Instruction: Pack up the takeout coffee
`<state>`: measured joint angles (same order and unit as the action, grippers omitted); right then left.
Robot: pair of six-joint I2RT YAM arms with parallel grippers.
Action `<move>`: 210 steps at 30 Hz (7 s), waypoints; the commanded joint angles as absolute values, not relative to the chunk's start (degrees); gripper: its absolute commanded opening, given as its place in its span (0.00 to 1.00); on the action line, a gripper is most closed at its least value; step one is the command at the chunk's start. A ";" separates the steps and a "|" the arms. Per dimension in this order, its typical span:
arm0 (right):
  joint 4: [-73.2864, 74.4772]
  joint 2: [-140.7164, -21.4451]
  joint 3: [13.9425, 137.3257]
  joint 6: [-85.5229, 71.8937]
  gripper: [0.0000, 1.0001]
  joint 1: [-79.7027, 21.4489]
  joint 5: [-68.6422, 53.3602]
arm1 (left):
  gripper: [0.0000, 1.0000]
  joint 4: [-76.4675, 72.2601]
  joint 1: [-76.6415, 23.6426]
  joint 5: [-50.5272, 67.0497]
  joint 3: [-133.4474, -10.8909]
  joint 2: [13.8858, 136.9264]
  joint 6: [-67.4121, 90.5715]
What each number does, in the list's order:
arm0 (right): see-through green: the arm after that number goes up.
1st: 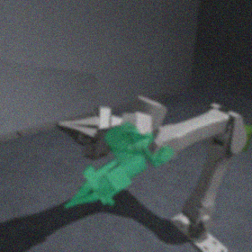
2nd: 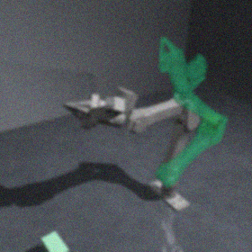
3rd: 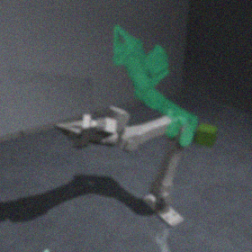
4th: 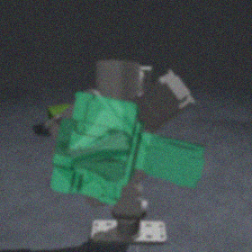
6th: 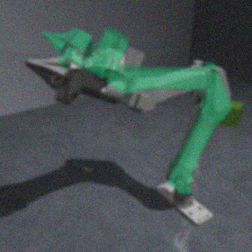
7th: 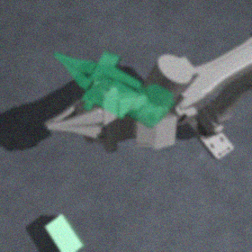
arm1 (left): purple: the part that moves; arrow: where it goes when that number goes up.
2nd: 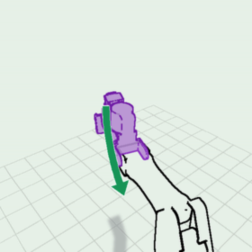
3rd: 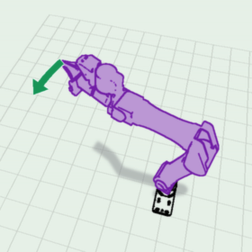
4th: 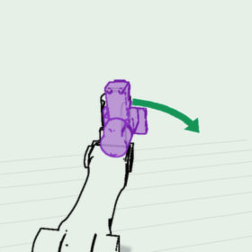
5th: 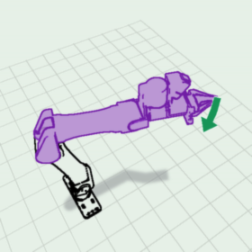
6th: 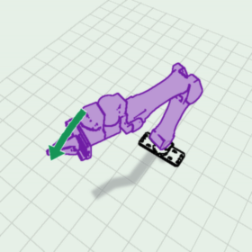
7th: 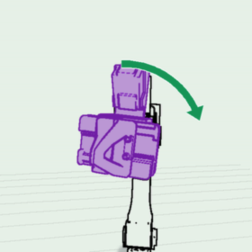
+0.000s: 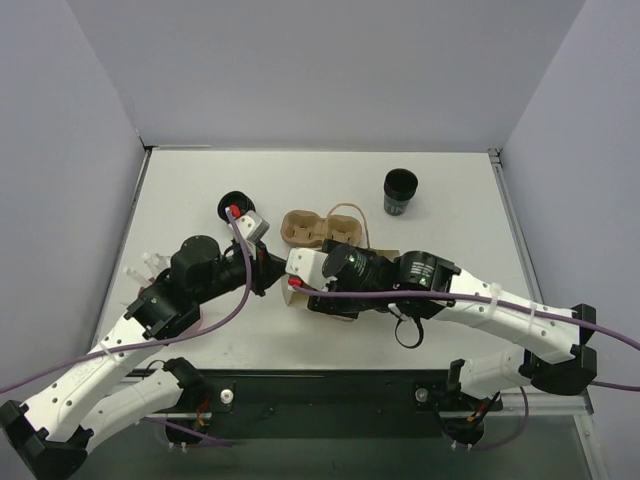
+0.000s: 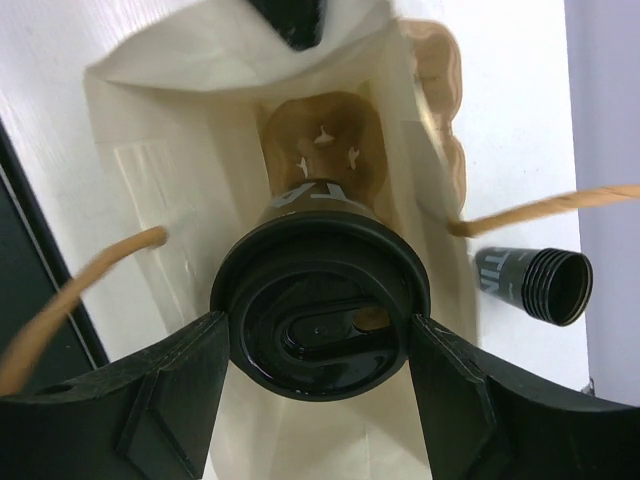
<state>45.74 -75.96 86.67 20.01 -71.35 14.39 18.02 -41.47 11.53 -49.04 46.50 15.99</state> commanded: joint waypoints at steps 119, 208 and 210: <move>8.17 -71.72 53.88 55.28 0.40 -57.57 15.82 | 0.00 9.32 -39.55 21.62 -38.15 38.14 23.73; 2.81 -74.18 51.15 52.56 0.37 -57.83 14.68 | 0.00 10.37 -39.55 20.39 -36.83 38.67 24.26; 3.16 -73.92 50.80 52.56 0.37 -57.39 14.77 | 0.00 10.28 -39.46 20.48 -36.74 38.76 24.08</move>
<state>3.79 -75.96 50.54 52.58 -57.80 11.81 10.57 -39.57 19.75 -36.07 39.44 24.99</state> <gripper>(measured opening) 0.669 0.022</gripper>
